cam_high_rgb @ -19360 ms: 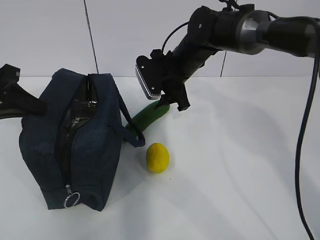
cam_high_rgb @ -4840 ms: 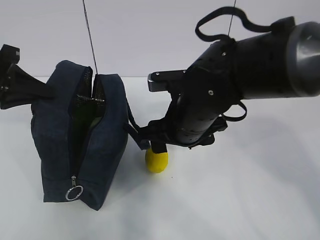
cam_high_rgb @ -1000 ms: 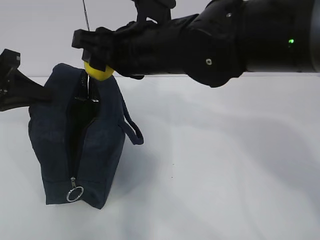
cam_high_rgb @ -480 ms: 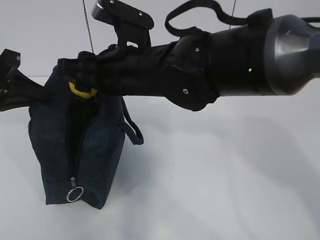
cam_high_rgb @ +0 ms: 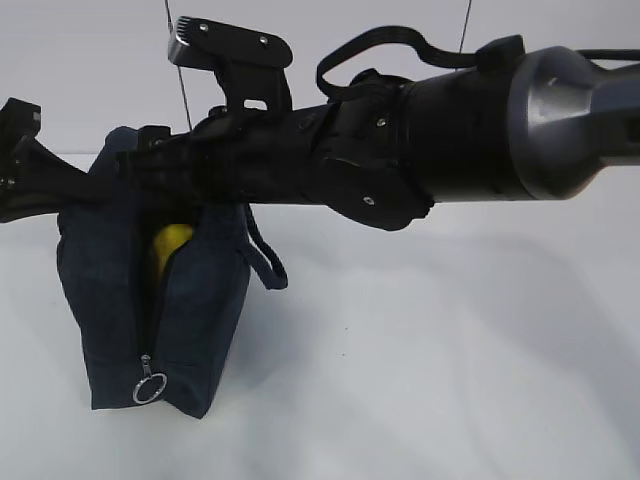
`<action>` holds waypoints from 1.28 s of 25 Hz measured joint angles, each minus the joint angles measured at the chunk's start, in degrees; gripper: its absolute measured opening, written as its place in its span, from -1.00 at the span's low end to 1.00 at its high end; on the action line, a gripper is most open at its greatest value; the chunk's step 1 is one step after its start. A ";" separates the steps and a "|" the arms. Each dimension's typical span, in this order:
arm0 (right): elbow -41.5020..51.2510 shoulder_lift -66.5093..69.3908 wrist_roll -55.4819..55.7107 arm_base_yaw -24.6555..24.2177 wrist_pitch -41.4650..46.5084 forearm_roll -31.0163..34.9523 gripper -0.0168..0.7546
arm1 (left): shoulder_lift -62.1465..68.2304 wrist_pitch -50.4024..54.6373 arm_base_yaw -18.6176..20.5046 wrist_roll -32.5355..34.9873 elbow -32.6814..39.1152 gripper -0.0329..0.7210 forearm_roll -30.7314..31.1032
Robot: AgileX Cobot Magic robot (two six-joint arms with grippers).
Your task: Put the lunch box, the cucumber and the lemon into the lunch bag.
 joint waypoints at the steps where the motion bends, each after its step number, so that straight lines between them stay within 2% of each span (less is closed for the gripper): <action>1: 0.00 0.00 0.00 0.00 0.01 -0.15 0.61 | 0.00 0.00 0.00 0.00 0.00 -0.92 -0.01; 7: 0.00 -0.94 0.00 0.00 1.07 -0.56 0.63 | 0.00 0.00 0.00 0.00 0.00 -0.92 -0.01; 11: 0.00 -4.78 0.00 0.00 4.28 -4.03 0.56 | 0.00 0.00 0.00 0.00 0.00 -0.92 -0.01; 18: -0.09 -11.30 0.00 0.00 26.56 -2.80 0.50 | 0.00 0.00 0.00 0.00 0.00 -0.92 0.03; 20: -0.09 -12.69 -3.17 0.00 29.76 0.66 0.46 | 0.00 0.00 0.00 0.00 0.00 -0.92 0.03; 24: -0.09 -13.42 -12.44 0.00 31.53 12.19 0.35 | 0.00 -0.09 0.00 0.00 0.00 -0.92 0.12; 29: -0.09 -13.42 -21.65 0.00 32.47 24.86 0.32 | 0.00 -0.09 0.00 0.00 0.00 -0.92 0.25; 32: -0.09 -12.69 -25.39 -0.93 32.47 30.30 0.31 | 0.00 -0.09 0.00 0.00 0.00 -0.92 0.24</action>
